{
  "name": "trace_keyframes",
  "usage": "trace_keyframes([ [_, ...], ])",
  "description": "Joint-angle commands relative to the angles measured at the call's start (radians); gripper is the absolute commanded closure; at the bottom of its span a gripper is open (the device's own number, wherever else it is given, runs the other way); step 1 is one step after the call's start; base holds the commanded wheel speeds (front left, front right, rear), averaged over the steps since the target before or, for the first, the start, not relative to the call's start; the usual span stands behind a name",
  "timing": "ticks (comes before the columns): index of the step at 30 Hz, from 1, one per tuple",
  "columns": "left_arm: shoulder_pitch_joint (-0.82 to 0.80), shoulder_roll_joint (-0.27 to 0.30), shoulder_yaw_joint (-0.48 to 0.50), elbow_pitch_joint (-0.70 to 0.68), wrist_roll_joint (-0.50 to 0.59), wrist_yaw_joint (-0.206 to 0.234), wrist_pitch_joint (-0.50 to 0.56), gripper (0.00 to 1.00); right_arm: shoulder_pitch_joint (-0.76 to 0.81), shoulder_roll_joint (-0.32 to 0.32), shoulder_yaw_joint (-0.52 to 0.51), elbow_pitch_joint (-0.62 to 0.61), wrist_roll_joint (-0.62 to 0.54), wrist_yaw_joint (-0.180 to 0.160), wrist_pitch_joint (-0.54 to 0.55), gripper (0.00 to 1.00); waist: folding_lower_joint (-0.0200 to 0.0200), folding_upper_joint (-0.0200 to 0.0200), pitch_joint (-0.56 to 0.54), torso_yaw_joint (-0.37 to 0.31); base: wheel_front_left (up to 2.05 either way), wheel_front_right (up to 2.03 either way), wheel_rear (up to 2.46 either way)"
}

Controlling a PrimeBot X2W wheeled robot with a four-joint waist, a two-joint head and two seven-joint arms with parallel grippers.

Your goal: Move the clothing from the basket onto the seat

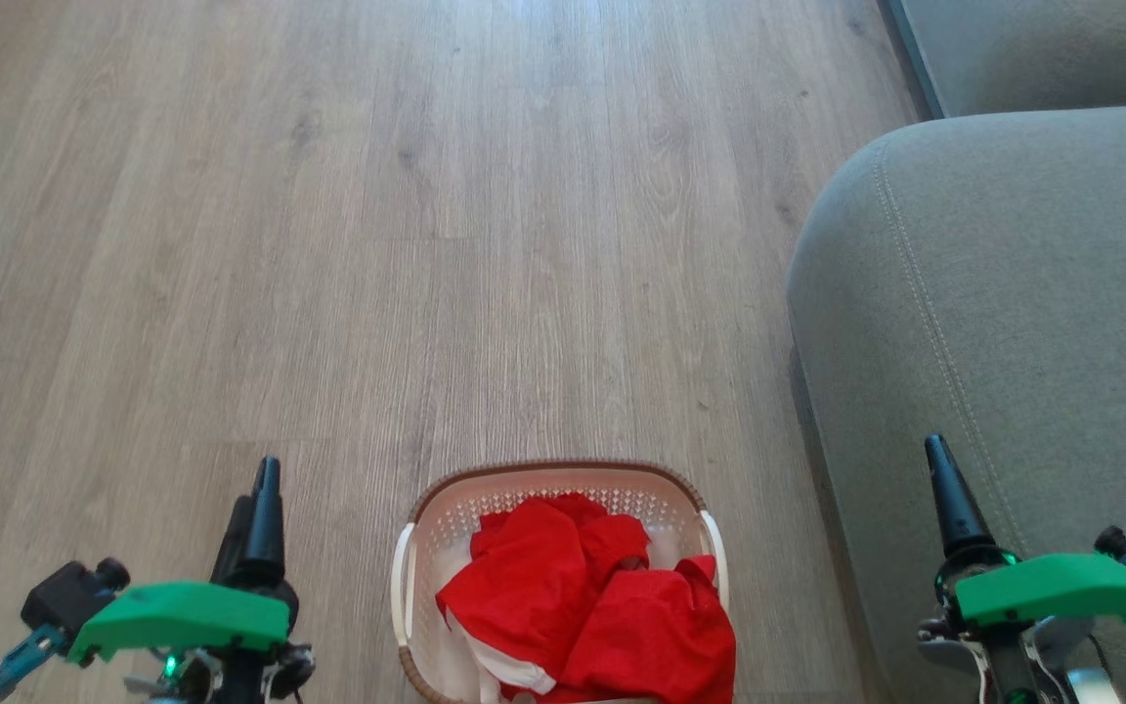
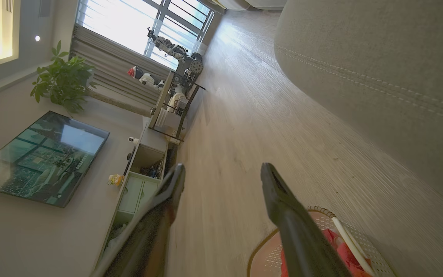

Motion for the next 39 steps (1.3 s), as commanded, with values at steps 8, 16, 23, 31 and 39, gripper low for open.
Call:
trace_keyframes([
  [8,-0.011,0.013,-0.008,-0.065,0.138,0.020,-0.033,0.00,-0.046,-0.009,0.032,-0.062,-0.130,0.000,-0.040,0.00,0.0000,0.0000,-0.004,0.002,0.00,0.00,0.00],
  [16,0.005,0.013,-0.019,-0.070,0.243,0.035,-0.057,0.00,-0.045,-0.010,0.056,-0.071,-0.239,0.000,-0.063,0.00,0.0000,0.0000,-0.006,0.004,0.00,0.00,0.00],
  [23,0.015,0.014,-0.034,-0.070,0.325,0.048,-0.077,0.00,-0.047,-0.010,0.079,-0.077,-0.326,0.000,-0.084,0.00,0.0000,0.0000,-0.007,0.006,0.00,0.00,0.00],
  [31,0.021,0.015,-0.050,-0.068,0.406,0.063,-0.098,0.00,-0.049,-0.011,0.093,-0.087,-0.404,0.000,-0.105,0.00,0.0000,0.0000,-0.008,0.008,0.00,0.00,0.00],
  [39,0.028,0.016,-0.064,-0.064,0.495,0.078,-0.121,0.00,-0.047,-0.012,0.107,-0.095,-0.499,0.000,-0.128,0.00,0.0000,0.0000,-0.010,0.011,0.00,0.00,0.00],
])
